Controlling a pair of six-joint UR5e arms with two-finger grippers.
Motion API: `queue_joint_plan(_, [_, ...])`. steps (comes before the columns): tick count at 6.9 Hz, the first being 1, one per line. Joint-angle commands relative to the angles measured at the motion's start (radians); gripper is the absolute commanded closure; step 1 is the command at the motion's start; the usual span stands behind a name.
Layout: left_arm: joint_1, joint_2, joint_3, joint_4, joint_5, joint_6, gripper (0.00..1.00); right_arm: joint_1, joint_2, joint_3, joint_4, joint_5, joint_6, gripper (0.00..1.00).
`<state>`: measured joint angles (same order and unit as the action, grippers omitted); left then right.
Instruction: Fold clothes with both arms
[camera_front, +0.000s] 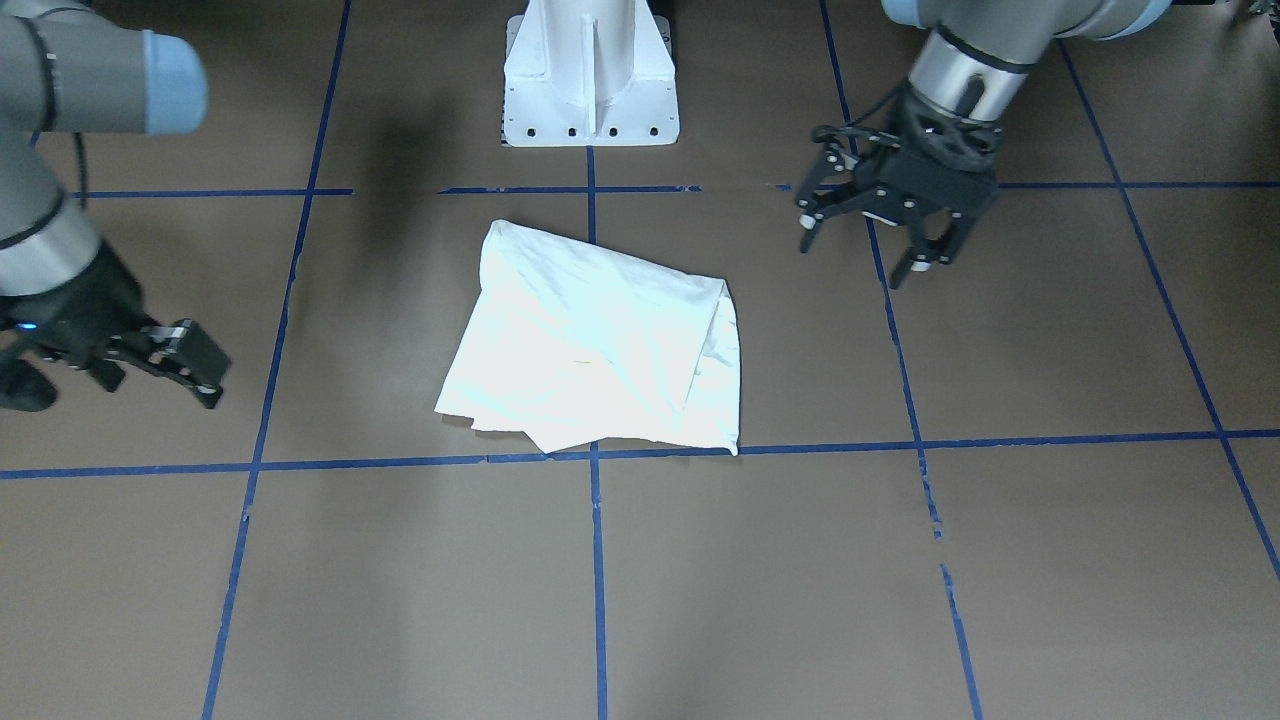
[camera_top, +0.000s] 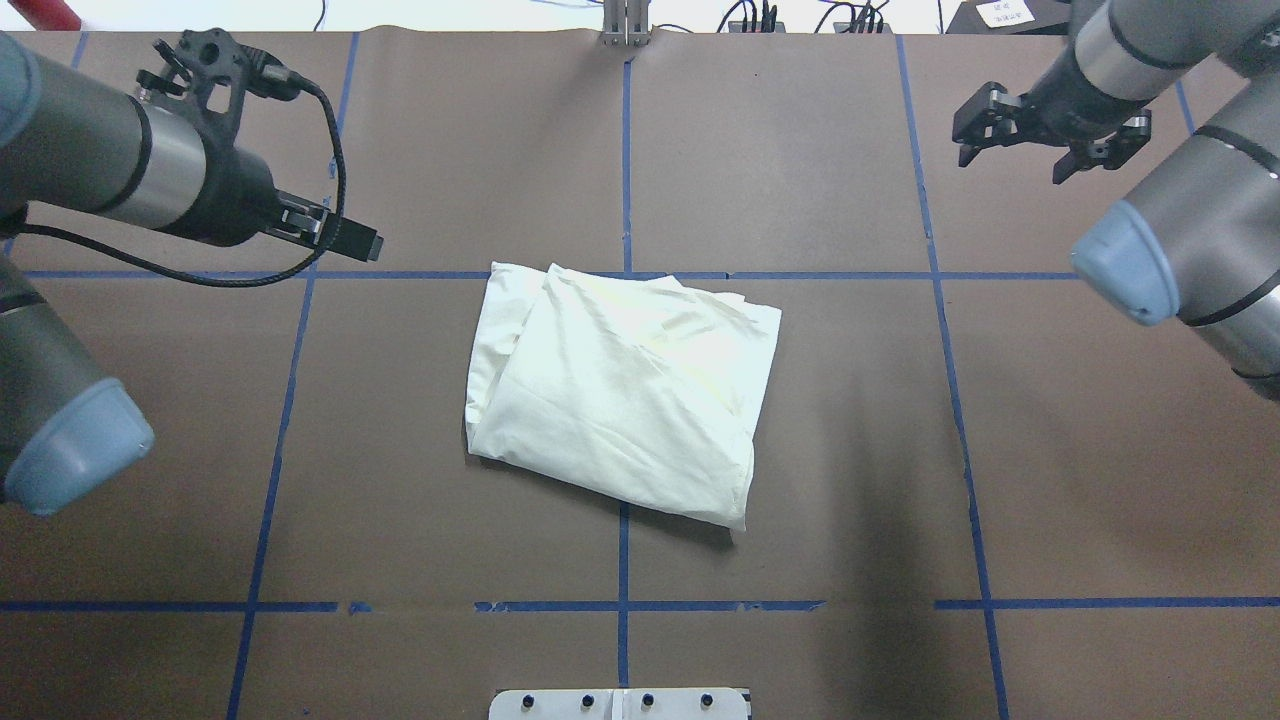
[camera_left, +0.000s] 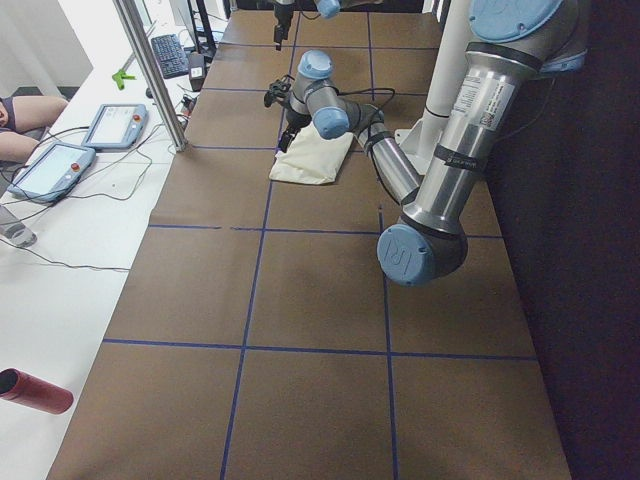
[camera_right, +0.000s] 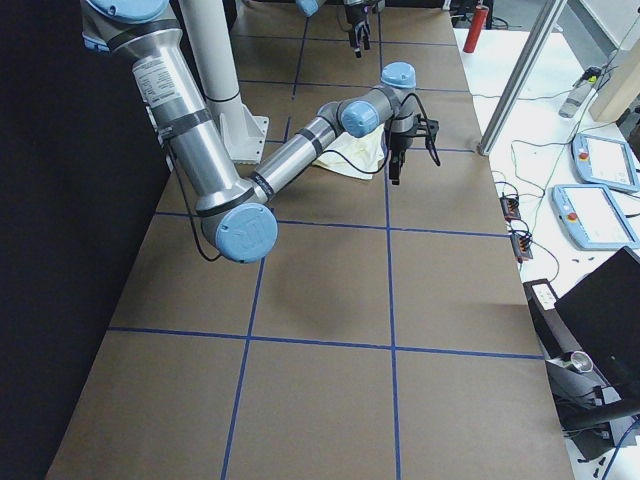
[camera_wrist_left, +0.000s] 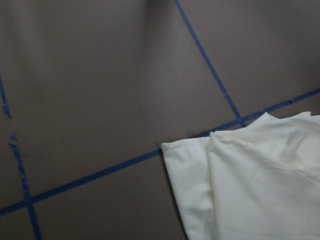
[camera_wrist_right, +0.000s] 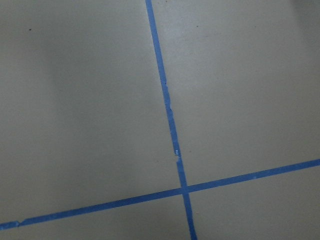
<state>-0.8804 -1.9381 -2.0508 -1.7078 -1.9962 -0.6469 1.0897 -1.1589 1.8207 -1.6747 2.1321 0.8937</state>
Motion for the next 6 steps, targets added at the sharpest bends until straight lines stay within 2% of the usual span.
queue_joint_plan(1, [-0.173, 0.007, 0.003, 0.130, -0.045, 0.308, 0.00, 0.145, -0.128, 0.023, -0.005, 0.110, -0.279, 0.00])
queue_joint_plan(3, [-0.309, 0.034, 0.094, 0.131, -0.148, 0.563, 0.00, 0.200, -0.178, 0.035, -0.002, 0.166, -0.337, 0.00])
queue_joint_plan(5, [-0.498, 0.038, 0.287, 0.119, -0.162, 0.863, 0.00, 0.379, -0.316, 0.040, -0.023, 0.201, -0.669, 0.00])
queue_joint_plan(6, [-0.572, 0.037, 0.341, 0.125, -0.164, 0.925, 0.00, 0.457, -0.329, 0.029, -0.116, 0.198, -0.852, 0.00])
